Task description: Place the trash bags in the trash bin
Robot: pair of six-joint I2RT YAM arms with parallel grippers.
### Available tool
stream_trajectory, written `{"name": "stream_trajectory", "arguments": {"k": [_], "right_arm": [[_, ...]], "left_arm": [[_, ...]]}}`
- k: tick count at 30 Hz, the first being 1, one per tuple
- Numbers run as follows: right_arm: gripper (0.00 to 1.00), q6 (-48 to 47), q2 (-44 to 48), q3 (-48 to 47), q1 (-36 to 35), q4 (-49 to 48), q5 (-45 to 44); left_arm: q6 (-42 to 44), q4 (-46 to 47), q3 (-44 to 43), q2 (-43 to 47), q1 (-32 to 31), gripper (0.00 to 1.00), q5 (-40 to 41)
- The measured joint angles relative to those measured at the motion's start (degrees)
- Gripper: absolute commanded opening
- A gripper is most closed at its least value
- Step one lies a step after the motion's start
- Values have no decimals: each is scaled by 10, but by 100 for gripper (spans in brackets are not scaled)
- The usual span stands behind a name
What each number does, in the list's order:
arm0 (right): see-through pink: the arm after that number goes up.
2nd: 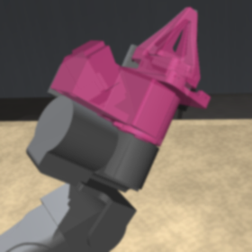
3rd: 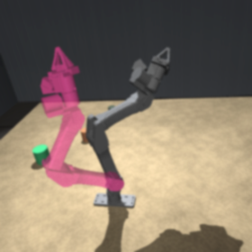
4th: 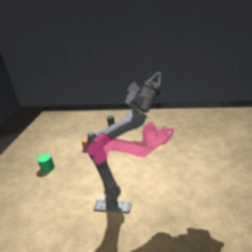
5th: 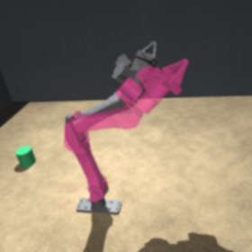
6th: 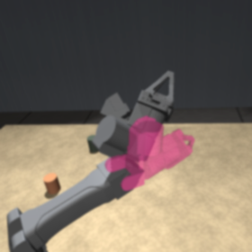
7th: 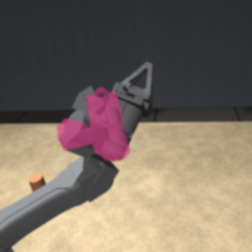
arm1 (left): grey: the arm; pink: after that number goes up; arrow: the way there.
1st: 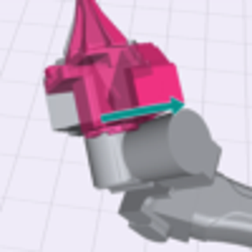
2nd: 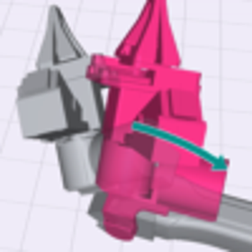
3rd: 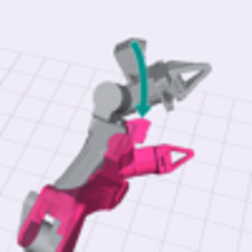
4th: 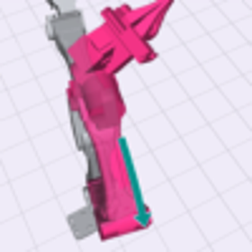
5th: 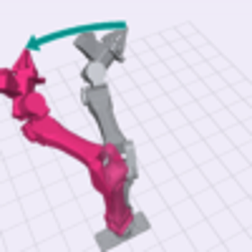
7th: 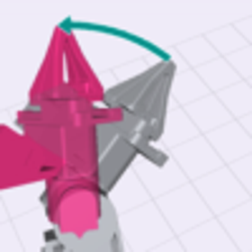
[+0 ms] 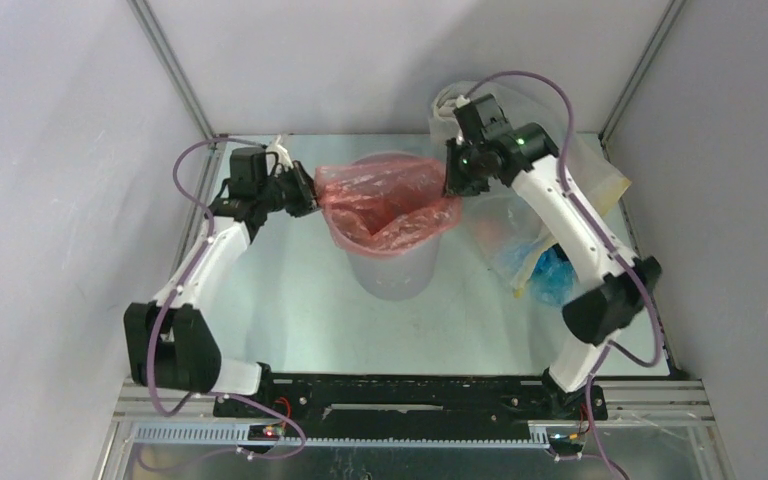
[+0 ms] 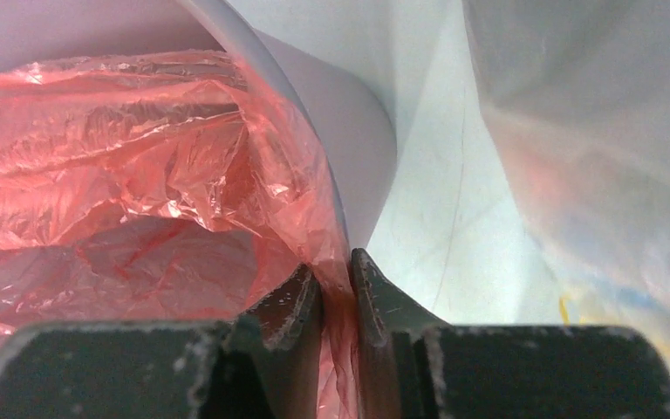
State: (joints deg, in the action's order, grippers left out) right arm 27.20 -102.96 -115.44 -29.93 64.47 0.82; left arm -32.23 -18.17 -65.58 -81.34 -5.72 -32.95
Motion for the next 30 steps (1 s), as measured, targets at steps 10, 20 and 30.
{"name": "stream_trajectory", "arguments": {"k": [10,20,30], "right_arm": [[68,33,235,232,1,-61,55],[61,-52,208,195,123,-147,218],[60,-127,19,-13,120,-141,306]], "left_arm": [[-8,-28,56,97,-18,11,-7],[-8,-45,59,101,-18,11,8],[-7,-56,48,100,-18,10,23]]}}
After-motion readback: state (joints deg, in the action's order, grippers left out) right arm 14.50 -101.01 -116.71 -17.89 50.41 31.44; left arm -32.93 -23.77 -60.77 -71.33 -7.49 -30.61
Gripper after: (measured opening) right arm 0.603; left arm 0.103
